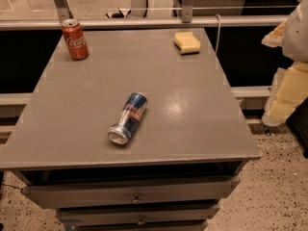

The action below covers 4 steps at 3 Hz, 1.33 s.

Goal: Move sponge near redbull can

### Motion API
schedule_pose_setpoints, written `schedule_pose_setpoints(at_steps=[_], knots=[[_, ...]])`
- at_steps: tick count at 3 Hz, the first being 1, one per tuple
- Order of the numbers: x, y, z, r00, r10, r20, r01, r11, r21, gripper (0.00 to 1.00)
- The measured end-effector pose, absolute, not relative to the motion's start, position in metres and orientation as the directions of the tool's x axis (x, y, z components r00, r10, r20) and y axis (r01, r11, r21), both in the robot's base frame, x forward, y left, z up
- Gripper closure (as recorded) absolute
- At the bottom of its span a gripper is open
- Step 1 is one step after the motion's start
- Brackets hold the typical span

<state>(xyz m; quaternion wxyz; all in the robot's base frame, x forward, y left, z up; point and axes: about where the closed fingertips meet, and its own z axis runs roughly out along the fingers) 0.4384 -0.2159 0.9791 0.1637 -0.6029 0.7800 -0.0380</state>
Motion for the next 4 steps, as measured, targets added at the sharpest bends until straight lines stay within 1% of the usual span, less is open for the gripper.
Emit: schedule_pose_setpoints(at_steps=[1,2,4], knots=[[0.44,-0.215,0.98,-0.216,-0.952,-0.216,-0.927,0.27,-0.261,0.0],[0.476,-0.21,0.967,-0.219,-0.933,-0.287,-0.916,0.298,-0.27,0.0],[0.632,-0.196,0.923,-0.248,-0.822,-0.513,-0.859,0.432,-0.275,0.0]])
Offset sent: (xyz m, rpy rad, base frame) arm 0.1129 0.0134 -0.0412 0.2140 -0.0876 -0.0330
